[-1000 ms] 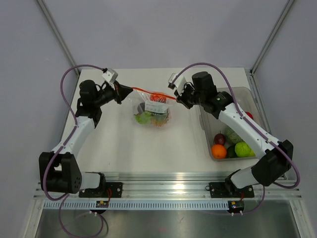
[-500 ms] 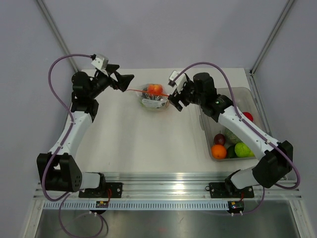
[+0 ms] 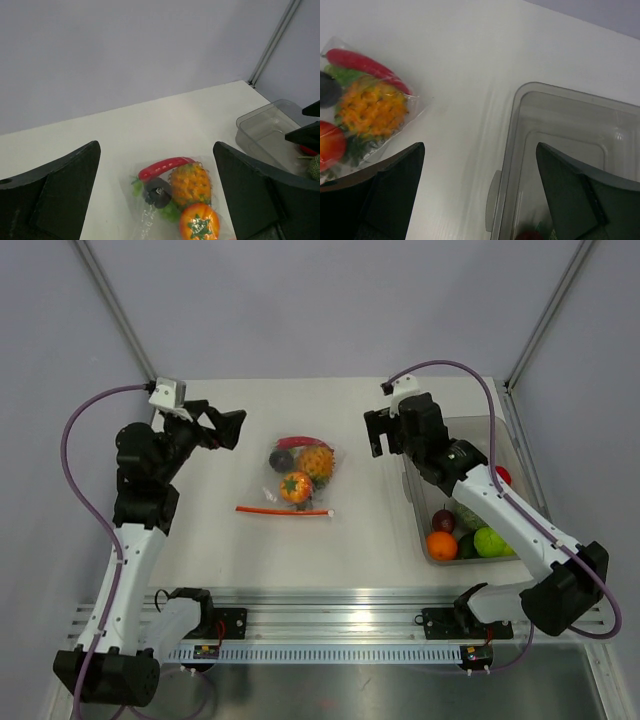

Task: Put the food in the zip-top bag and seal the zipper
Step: Place the zipper food storage bag at the center of the board, then reset both arms

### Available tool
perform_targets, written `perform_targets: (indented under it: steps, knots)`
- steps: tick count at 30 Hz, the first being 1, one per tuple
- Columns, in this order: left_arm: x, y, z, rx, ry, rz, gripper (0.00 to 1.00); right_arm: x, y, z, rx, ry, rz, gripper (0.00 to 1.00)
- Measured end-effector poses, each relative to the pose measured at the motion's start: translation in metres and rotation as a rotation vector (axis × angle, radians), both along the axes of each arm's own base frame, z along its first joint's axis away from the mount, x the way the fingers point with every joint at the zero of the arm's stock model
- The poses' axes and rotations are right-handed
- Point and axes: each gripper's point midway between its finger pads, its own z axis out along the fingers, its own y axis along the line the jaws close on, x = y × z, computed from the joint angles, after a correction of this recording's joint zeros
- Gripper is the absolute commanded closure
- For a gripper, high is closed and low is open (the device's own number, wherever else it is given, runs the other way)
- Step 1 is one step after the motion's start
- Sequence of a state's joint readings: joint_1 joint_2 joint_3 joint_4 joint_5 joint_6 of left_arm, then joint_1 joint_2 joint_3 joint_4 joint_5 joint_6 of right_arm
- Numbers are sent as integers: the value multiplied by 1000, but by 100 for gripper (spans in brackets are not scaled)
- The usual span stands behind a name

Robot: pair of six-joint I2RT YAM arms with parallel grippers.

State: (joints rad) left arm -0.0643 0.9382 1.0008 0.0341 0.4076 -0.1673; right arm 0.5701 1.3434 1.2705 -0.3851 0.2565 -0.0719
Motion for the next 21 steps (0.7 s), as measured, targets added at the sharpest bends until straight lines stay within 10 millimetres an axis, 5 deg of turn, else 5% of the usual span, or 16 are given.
perform_targets:
  steps: [11, 16, 21]
  knots:
    - [-51, 38, -115, -71, 393, 248, 1, -37, -74, 1, 67, 28, -417, 1]
    - [-79, 54, -134, -85, 396, 338, 1, -66, -98, -16, 85, 65, -505, 1]
    - [-77, 61, -139, -94, 413, 381, 1, -85, -110, -45, 103, 108, -562, 0]
